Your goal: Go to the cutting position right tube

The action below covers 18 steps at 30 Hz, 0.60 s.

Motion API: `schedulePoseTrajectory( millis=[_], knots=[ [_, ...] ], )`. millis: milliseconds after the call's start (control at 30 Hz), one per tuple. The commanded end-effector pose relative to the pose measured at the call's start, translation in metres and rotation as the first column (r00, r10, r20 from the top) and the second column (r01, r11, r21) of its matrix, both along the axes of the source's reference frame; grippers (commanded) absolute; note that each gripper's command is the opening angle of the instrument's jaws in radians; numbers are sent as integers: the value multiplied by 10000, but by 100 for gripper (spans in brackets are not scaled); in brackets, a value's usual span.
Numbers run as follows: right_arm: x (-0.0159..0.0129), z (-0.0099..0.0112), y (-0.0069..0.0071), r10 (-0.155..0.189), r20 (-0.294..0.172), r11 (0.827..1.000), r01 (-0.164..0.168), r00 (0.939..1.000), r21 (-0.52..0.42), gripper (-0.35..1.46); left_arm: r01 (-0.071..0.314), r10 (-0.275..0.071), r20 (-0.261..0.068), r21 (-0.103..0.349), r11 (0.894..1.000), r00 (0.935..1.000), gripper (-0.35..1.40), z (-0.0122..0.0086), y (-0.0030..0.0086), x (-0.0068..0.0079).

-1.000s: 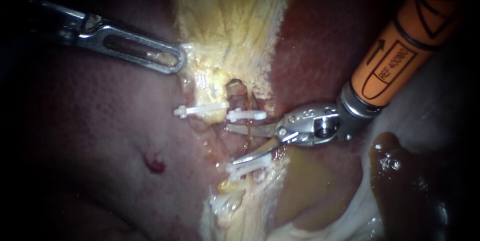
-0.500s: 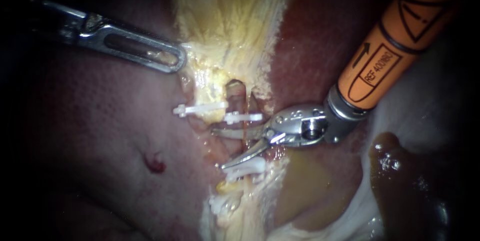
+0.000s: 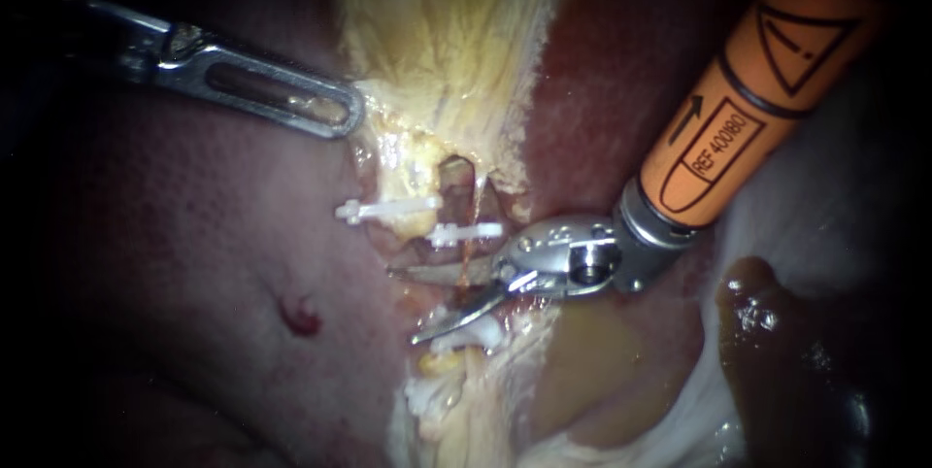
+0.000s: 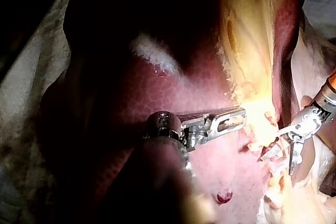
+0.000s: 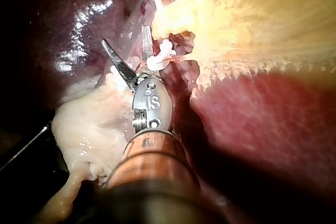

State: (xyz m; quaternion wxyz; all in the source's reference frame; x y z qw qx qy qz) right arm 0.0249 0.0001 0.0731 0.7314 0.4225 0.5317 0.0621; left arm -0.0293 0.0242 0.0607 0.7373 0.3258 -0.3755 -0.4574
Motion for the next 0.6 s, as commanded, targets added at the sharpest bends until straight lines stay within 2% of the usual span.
schedulePoseTrajectory(
  millis=[33,300,600],
  knots=[
    [2,1,0,2,31,10000,-2,10000,8,134,11,-11,-19,-3,10000,10000,-35,0,0,0],
    [14,6,-5,127,126,9999,-127,9998,42,134,21,-21,-26,-5,10000,10000,-35,0,0,-2],
    [12,0,-5,194,5,9996,-194,9998,188,136,21,-21,-26,-5,10000,10000,-35,0,0,-2]
  ],
)
